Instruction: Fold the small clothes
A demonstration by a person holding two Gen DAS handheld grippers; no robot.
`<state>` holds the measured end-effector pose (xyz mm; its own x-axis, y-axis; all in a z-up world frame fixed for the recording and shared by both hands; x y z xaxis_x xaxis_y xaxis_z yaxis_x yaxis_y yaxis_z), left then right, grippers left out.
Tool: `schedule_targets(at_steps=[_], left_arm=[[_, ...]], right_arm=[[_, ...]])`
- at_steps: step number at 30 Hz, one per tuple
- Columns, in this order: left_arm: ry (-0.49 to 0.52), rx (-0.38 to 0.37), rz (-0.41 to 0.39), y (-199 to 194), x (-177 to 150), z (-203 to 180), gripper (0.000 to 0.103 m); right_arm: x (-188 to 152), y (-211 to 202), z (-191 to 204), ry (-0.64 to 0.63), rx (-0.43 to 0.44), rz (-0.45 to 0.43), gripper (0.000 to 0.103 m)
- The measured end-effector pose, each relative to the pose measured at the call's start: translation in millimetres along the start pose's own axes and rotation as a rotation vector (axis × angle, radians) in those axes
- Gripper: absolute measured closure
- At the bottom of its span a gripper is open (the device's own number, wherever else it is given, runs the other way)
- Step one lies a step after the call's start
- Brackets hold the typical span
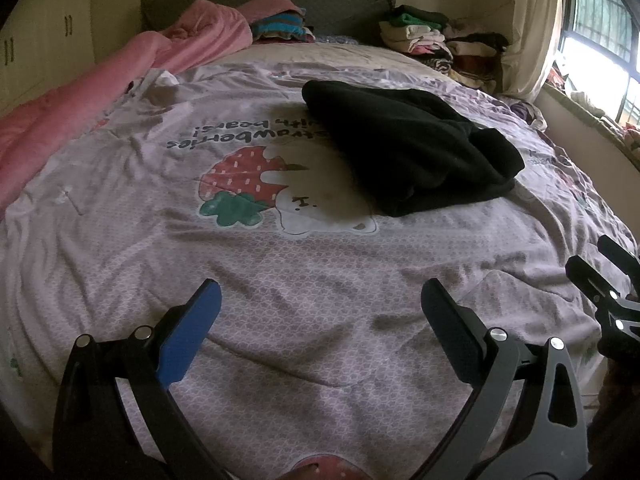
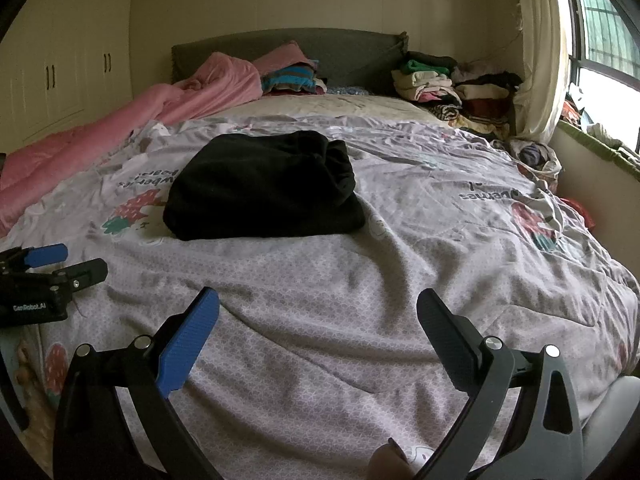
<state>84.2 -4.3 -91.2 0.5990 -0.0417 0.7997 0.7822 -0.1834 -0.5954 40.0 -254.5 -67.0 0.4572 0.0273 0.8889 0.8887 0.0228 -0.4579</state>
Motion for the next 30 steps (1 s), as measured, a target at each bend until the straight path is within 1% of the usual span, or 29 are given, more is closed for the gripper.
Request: schedule_targets(at_steps=[8, 13, 15, 18, 20, 21, 22, 23, 24, 25, 26, 27, 28, 29, 30], left_arm=[[0.000, 0.002, 0.002, 0, 0, -1, 0.009], [-0.001, 0.013, 0.011, 1, -1, 7, 0.009], [-0.005, 0.015, 0.015, 1, -2, 9, 0.009], [-0.026, 0.033, 0.025, 2, -3, 19, 0.009], [-0.070, 0.042, 0.034, 3, 1, 38, 0.009], [-0.089, 0.058, 0.039, 6, 4, 48, 0.009], [-0.115, 0.088, 0.050, 10, 9, 68, 0.009], [-0.146, 0.117, 0.062, 12, 14, 89, 0.009], [-0.207, 0.155, 0.063, 13, 22, 124, 0.009], [-0.253, 0.185, 0.052, 13, 29, 155, 0.009], [-0.273, 0.214, 0.040, 13, 35, 179, 0.009], [-0.293, 0.293, 0.035, 12, 42, 220, 0.009], [-0.310, 0.368, 0.031, 10, 47, 254, 0.009], [-0.322, 0.427, 0.023, 9, 52, 287, 0.009], [-0.332, 0.494, 0.023, 9, 56, 328, 0.009]], right_arm=[[0, 0, 1, 0.000, 0.000, 0.002, 0.004], [0, -1, 0, 0.007, -0.006, 0.003, 0.004], [0, -2, -6, 0.026, -0.020, 0.007, 0.005], [-1, -10, -34, 0.078, -0.100, 0.000, 0.005], [-4, -20, -72, 0.132, -0.208, -0.006, 0.005], [-7, -26, -95, 0.162, -0.274, -0.003, 0.005], [-12, -35, -126, 0.201, -0.360, 0.004, 0.005], [-19, -45, -156, 0.238, -0.440, 0.010, 0.005], [-27, -55, -186, 0.269, -0.522, 0.014, 0.005], [-41, -69, -228, 0.305, -0.646, 0.028, 0.005], [-55, -80, -260, 0.333, -0.735, 0.049, 0.005], [-76, -95, -304, 0.369, -0.847, 0.096, 0.005], [-93, -104, -333, 0.402, -0.917, 0.144, 0.004], [-109, -112, -360, 0.429, -0.971, 0.192, 0.004], [-130, -124, -392, 0.447, -1.049, 0.252, 0.004]])
Point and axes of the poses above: each gripper's, at about its wrist camera, not at the fingertips, and y roughly the way its jaws point, z to its left, x to its top, the point moved 3 cm from there along y, roughly the way its jaws point, and after that the axes turned 8 degrees about -z, right-handed, at the moved point
